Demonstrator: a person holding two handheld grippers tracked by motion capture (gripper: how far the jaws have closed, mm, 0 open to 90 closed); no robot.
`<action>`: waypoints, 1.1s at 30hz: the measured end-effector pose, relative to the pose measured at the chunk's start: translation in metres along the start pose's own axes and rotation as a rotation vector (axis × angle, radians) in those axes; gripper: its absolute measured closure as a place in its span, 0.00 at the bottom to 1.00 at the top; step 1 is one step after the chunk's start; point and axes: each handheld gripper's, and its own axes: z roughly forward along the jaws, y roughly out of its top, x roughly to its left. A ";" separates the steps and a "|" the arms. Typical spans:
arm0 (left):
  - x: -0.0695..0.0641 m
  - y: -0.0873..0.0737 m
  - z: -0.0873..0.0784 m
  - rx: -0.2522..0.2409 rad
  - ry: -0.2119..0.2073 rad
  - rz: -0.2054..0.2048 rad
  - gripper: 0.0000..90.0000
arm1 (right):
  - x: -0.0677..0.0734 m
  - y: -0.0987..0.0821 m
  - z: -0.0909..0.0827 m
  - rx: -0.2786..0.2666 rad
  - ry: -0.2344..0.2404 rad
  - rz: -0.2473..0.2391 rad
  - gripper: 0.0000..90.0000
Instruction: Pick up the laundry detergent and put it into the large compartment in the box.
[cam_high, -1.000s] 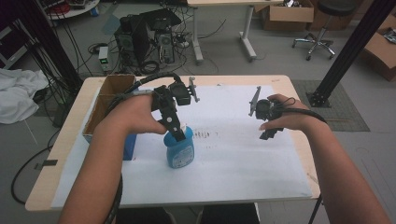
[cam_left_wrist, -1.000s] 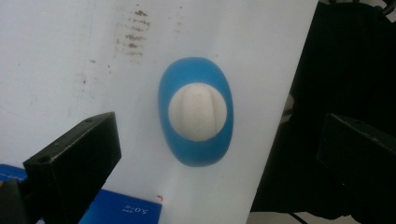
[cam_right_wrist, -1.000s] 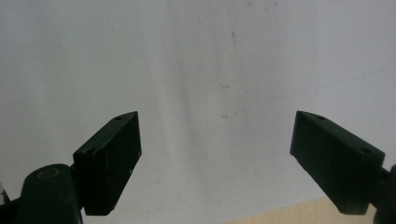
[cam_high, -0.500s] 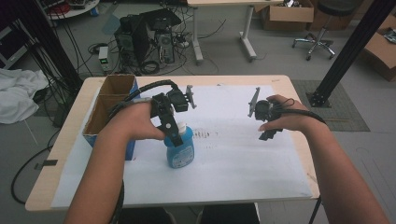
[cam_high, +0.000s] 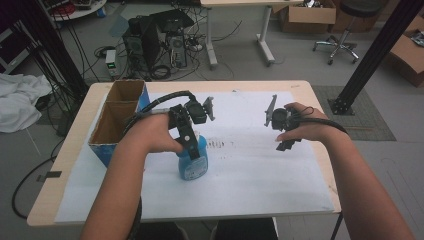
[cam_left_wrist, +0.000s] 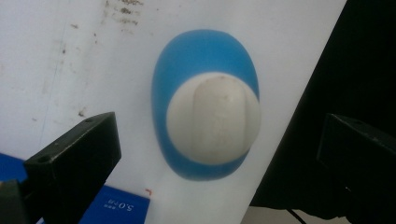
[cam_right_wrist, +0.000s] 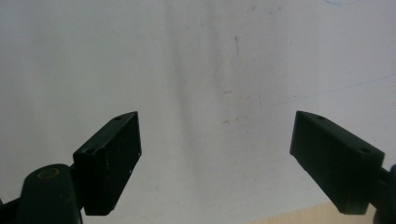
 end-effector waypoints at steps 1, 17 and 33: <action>0.000 0.001 0.002 -0.001 -0.001 -0.001 0.00 | 0.000 0.000 0.000 0.000 0.000 0.000 0.18; -0.003 0.008 0.023 0.020 -0.006 0.009 0.00 | 0.001 0.002 0.005 0.002 0.002 -0.004 0.18; 0.000 0.011 0.035 0.042 0.011 0.006 0.01 | 0.001 -0.002 0.006 -0.002 0.007 0.005 0.18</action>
